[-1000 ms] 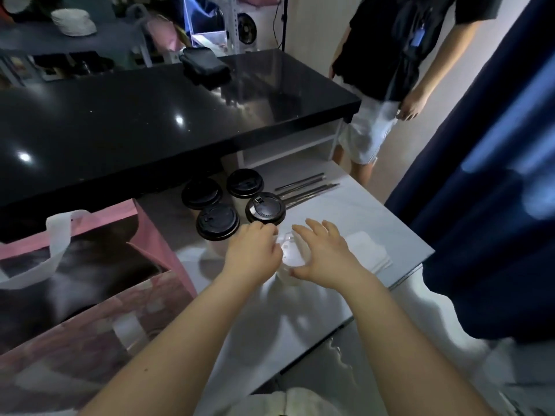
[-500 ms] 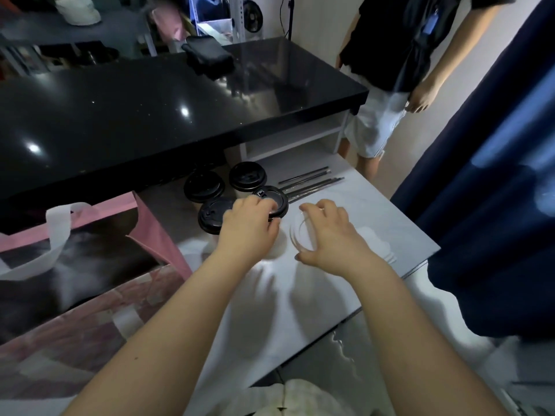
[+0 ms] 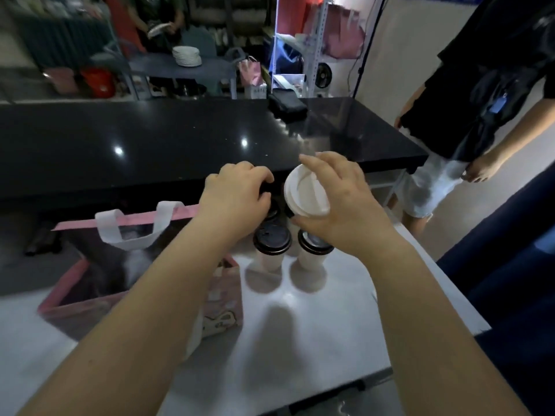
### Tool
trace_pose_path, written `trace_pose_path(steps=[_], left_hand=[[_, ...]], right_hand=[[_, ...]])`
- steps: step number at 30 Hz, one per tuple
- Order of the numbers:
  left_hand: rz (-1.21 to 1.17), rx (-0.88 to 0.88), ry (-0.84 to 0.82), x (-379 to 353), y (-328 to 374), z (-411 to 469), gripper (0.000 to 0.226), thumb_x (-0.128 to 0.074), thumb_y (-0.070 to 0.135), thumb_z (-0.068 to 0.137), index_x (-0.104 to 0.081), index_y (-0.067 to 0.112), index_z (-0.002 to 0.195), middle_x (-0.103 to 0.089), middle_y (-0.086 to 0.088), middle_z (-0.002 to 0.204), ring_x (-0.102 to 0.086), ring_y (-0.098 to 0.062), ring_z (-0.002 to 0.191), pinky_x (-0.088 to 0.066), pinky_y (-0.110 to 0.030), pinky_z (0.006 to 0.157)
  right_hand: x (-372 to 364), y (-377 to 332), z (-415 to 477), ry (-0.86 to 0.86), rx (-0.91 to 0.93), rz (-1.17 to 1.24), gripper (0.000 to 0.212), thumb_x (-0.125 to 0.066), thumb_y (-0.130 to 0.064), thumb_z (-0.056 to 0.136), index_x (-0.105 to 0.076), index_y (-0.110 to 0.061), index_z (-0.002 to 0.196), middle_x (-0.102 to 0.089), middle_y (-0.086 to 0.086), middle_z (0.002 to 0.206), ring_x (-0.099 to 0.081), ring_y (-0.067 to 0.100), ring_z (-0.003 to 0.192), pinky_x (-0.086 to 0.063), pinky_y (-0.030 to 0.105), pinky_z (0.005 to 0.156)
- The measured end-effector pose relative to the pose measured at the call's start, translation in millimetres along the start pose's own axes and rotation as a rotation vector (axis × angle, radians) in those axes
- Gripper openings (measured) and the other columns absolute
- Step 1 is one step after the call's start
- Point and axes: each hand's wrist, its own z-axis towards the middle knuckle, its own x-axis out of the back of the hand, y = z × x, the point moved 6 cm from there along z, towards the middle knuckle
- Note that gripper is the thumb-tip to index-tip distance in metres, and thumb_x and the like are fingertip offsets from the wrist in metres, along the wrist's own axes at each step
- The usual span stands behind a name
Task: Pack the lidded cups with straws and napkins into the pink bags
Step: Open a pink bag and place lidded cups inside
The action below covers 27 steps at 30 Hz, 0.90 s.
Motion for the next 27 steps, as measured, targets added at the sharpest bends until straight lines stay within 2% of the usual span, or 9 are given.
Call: trace_pose_path(steps=[5,9,13,16,18,20,23,27], left_hand=[[0.051,0.173,0.039,35.8,-72.6,-38.0,0.035,-0.061,0.032,0.090,-0.060,0.026,0.125,-0.060,0.000,0.125,-0.051,-0.026,0.116,-0.043,-0.045,0.092],[-0.048,0.220,0.042,53.8,-118.5,-75.8,0.031,-0.068,0.034,0.087,-0.067,0.024,0.116,-0.063,0.004,0.115,-0.054,-0.020,0.109,-0.047,-0.042,0.092],[-0.137,0.214,-0.115,52.8,-149.2,-104.4,0.032,-0.077,0.037,0.080,-0.071,0.027,0.110,-0.065,0.012,0.102,-0.058,-0.009,0.102,-0.049,-0.028,0.086],[-0.161,0.238,-0.240,44.7,-163.4,-116.2,0.045,-0.082,0.043,0.071,-0.067,0.034,0.113,-0.064,0.016,0.104,-0.059,-0.005,0.099,-0.053,-0.037,0.086],[-0.200,0.236,-0.293,38.9,-165.9,-119.7,0.062,-0.083,0.050,0.062,-0.061,0.039,0.118,-0.063,0.020,0.110,-0.058,-0.003,0.102,-0.054,-0.037,0.087],[-0.178,0.194,-0.301,34.0,-165.9,-122.0,0.085,-0.080,0.058,0.056,-0.049,0.038,0.133,-0.055,0.020,0.127,-0.050,-0.005,0.119,-0.045,-0.036,0.102],[-0.062,0.149,-0.306,25.1,-168.4,-128.6,0.121,-0.074,0.071,0.051,-0.021,0.031,0.151,-0.027,0.012,0.153,-0.016,-0.010,0.144,-0.015,-0.042,0.121],[0.013,0.127,-0.357,5.7,-168.0,-137.4,0.142,-0.065,0.085,0.042,0.008,0.035,0.152,0.010,0.010,0.162,0.021,-0.012,0.147,0.013,-0.043,0.119]], right_hand=[[-14.3,-66.7,28.4,-0.024,0.200,0.103,0.092,-0.084,-0.041,0.069,-0.036,-0.031,0.147,-0.031,-0.004,0.148,-0.026,0.020,0.131,-0.031,0.039,0.109],[-29.3,-106.1,37.5,-0.053,0.271,0.298,0.089,-0.081,-0.047,0.069,-0.036,-0.037,0.145,-0.031,-0.011,0.146,-0.029,0.015,0.132,-0.032,0.034,0.107],[-52.9,-136.0,38.9,-0.166,0.294,0.417,0.086,-0.065,-0.067,0.067,-0.032,-0.045,0.143,-0.032,-0.020,0.140,-0.033,0.009,0.130,-0.034,0.029,0.105],[-77.3,-148.3,34.6,-0.264,0.293,0.379,0.086,-0.063,-0.071,0.067,-0.032,-0.046,0.143,-0.033,-0.021,0.138,-0.036,0.006,0.127,-0.037,0.029,0.103],[-94.4,-151.3,30.8,-0.317,0.280,0.304,0.087,-0.063,-0.072,0.065,-0.035,-0.042,0.142,-0.035,-0.021,0.134,-0.039,0.006,0.122,-0.041,0.029,0.099],[-111.1,-150.5,26.0,-0.371,0.269,0.215,0.086,-0.063,-0.072,0.064,-0.035,-0.041,0.139,-0.035,-0.022,0.130,-0.041,0.006,0.116,-0.043,0.028,0.093],[-130.7,-140.6,19.4,-0.463,0.230,0.181,0.083,-0.066,-0.071,0.062,-0.035,-0.045,0.135,-0.035,-0.026,0.127,-0.043,0.006,0.113,-0.044,0.029,0.089],[-146.3,-128.9,18.7,-0.566,0.198,0.074,0.086,-0.070,-0.071,0.058,-0.031,-0.048,0.131,-0.035,-0.024,0.126,-0.042,0.005,0.106,-0.043,0.028,0.084]])
